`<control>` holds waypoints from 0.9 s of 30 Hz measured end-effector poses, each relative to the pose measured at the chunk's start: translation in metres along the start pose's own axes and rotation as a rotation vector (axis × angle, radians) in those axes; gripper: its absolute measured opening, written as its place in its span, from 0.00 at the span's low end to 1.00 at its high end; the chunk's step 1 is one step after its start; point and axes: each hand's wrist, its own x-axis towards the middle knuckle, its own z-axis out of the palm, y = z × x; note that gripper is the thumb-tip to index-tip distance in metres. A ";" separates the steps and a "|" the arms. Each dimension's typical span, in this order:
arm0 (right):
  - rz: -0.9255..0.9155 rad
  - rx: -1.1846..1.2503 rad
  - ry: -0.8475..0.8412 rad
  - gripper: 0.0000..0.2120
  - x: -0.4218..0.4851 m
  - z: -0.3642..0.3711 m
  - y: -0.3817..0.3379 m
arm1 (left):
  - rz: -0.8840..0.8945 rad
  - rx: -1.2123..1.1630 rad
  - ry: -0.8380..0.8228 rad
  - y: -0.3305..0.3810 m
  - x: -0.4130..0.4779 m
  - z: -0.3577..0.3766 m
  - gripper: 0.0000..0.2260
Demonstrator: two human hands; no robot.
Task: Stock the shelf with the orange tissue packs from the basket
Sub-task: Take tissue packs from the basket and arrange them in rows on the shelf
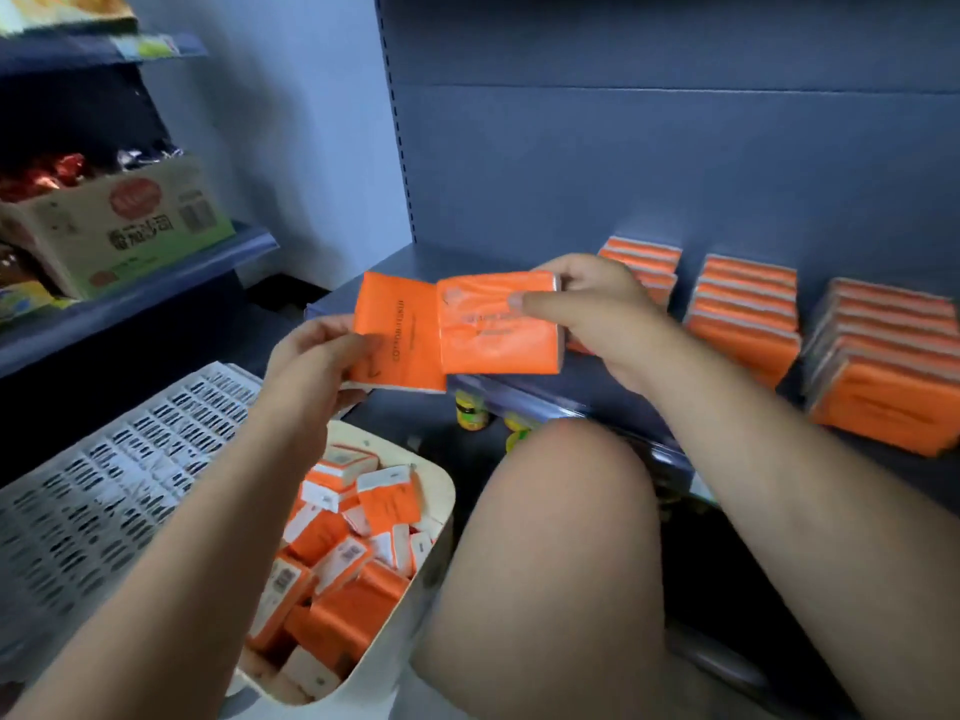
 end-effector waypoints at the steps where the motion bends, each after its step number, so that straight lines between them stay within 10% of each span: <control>1: -0.005 0.011 0.019 0.12 -0.008 -0.022 0.000 | 0.036 0.014 -0.040 0.010 0.000 0.017 0.06; 10: -0.058 -0.089 0.344 0.14 -0.107 -0.188 0.033 | 0.296 0.071 -0.445 0.048 -0.013 0.174 0.10; 27: -0.032 -0.677 0.684 0.18 -0.185 -0.298 0.061 | 0.460 0.116 -0.632 0.002 -0.031 0.292 0.12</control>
